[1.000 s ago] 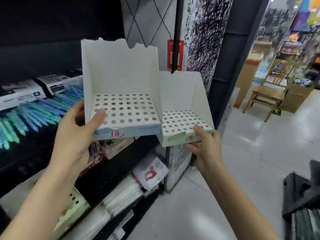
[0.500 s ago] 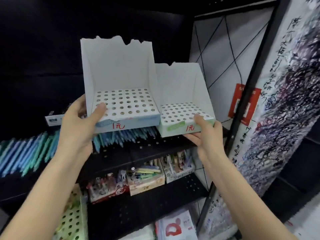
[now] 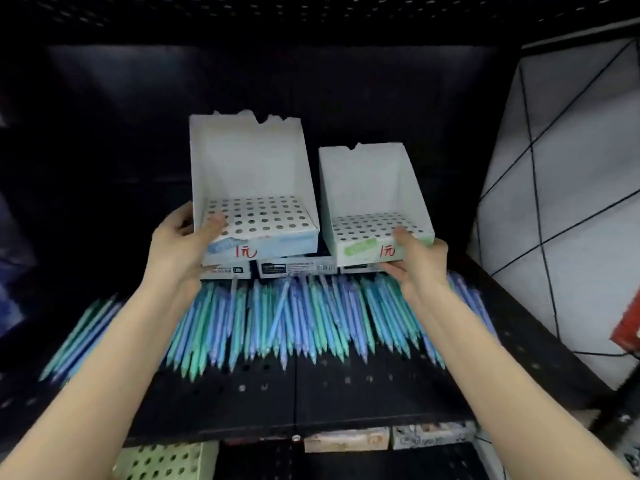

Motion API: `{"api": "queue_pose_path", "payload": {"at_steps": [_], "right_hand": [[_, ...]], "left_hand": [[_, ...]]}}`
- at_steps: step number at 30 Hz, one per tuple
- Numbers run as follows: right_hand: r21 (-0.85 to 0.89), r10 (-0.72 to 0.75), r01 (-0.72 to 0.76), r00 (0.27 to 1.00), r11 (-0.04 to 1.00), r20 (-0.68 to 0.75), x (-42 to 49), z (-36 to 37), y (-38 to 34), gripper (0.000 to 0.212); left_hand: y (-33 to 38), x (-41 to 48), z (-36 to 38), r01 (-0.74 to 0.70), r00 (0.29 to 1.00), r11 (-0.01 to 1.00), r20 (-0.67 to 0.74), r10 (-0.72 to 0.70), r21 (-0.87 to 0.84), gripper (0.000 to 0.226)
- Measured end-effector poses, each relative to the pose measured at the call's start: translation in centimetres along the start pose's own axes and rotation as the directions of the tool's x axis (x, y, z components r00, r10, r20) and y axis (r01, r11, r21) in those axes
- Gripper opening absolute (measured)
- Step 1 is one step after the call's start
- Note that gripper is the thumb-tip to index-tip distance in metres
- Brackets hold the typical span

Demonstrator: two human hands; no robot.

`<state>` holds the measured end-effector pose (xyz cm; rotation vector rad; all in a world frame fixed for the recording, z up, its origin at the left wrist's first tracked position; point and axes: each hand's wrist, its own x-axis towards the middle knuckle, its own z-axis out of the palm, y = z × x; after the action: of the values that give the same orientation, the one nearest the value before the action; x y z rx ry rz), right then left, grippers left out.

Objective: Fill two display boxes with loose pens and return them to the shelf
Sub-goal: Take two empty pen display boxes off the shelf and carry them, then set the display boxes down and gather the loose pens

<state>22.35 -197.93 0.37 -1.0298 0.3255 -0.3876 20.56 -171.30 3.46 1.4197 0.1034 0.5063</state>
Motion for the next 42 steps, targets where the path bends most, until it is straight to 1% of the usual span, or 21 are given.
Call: {"api": "queue_pose_path", "payload": {"at_steps": [3,8,12,15,17,20,22,24,26,28,32,33,34,35,36,37,38,39,40,41,42], "right_hand": [[0.001,0.022,-0.022,1.000,1.000,-0.013,1.4,1.3,1.0,0.049],[0.000,0.028,-0.028,0.995,1.000,-0.092,2.5,2.4,1.8,0.051],[-0.113,0.018,-0.030,0.994,0.993,-0.108,3.4,2.6,2.3,0.052],[-0.220,0.054,-0.068,0.996,0.973,-0.068,3.9,2.3,2.7,0.051],[-0.313,0.087,-0.095,0.995,0.945,-0.039,4.1,2.1,2.7,0.054],[-0.411,0.121,-0.107,0.993,0.905,0.009,4.1,1.9,2.5,0.056],[-0.457,0.145,-0.117,0.989,0.882,0.026,4.1,1.7,2.2,0.053],[-0.489,0.160,-0.119,0.986,0.864,0.043,4.2,1.4,1.9,0.054],[-0.522,0.172,-0.117,0.983,0.845,0.057,4.0,1.0,1.5,0.059],[-0.551,0.165,-0.101,0.984,0.828,0.067,3.7,0.2,1.2,0.062],[-0.588,0.061,0.007,0.993,0.809,0.096,2.2,-2.1,0.4,0.066],[-0.635,0.015,0.066,0.992,0.770,0.122,1.6,-2.8,0.2,0.062],[-0.705,-0.050,0.148,0.986,0.693,0.157,0.9,-3.4,-0.1,0.055],[-0.790,-0.130,0.233,0.972,0.567,0.194,0.2,-4.2,-0.3,0.047],[-0.870,-0.209,0.296,0.951,0.395,0.229,-0.6,-5.0,-0.4,0.045],[-0.926,-0.283,0.321,0.923,0.198,0.259,-1.2,-5.8,-0.4,0.047],[-0.953,-0.346,0.303,0.895,0.006,0.282,-1.5,-6.6,-0.3,0.055],[-0.956,-0.367,0.251,0.883,-0.155,0.292,-1.6,-7.3,-0.1,0.064],[-0.946,-0.344,0.194,0.897,-0.259,0.278,-1.4,-7.9,0.1,0.072],[-0.940,-0.297,0.147,0.924,-0.307,0.241,-1.2,-8.3,0.1,0.079],[-0.942,-0.240,0.115,0.951,-0.316,0.196,-0.9,-8.5,0.1,0.085]], "left_hand": [[-1.6,2.2,0.5,0.042,0.999,0.999,0.000,-0.042,0.017,0.049],[-3.9,5.1,0.9,0.083,0.996,0.991,-0.024,-0.081,0.101,0.045],[-5.4,6.5,1.6,0.121,0.993,0.979,-0.017,-0.120,0.165,0.035],[-6.4,7.2,2.1,0.079,0.996,0.952,-0.055,-0.066,0.296,0.032],[-6.9,7.7,2.2,0.025,0.998,0.885,-0.060,0.004,0.464,0.035],[-7.3,8.0,2.5,0.019,0.998,0.693,-0.055,0.030,0.721,0.043],[-7.4,8.0,2.7,0.021,0.999,0.572,-0.046,0.029,0.820,0.049],[-7.3,7.8,2.8,0.017,0.998,0.490,-0.040,0.037,0.872,0.054],[-7.3,7.8,2.7,0.007,0.998,0.452,-0.032,0.047,0.892,0.057],[-7.1,7.6,2.5,-0.013,0.998,0.438,-0.017,0.065,0.899,0.059],[-6.5,6.0,1.3,-0.112,0.985,0.411,0.047,0.165,0.905,0.060],[-6.4,5.5,0.7,-0.140,0.981,0.395,0.072,0.182,0.908,0.058],[-6.4,4.8,0.1,-0.166,0.976,0.376,0.098,0.194,0.912,0.056],[-6.4,4.2,-0.5,-0.181,0.973,0.352,0.115,0.200,0.918,0.055],[-6.5,3.6,-1.3,-0.183,0.972,0.322,0.123,0.198,0.929,0.055],[-6.6,3.1,-2.1,-0.172,0.975,0.288,0.121,0.186,0.942,0.056],[-6.8,2.8,-3.0,-0.150,0.980,0.251,0.111,0.165,0.956,0.057],[-6.8,2.5,-4.1,-0.120,0.986,0.214,0.092,0.137,0.969,0.060],[-6.8,2.4,-5.2,-0.083,0.993,0.180,0.064,0.104,0.980,0.063],[-6.8,2.3,-6.3,-0.037,0.997,0.153,0.027,0.068,0.988,0.067],[-6.7,2.2,-7.5,0.015,0.999,0.126,-0.020,0.032,0.992,0.071]]}}
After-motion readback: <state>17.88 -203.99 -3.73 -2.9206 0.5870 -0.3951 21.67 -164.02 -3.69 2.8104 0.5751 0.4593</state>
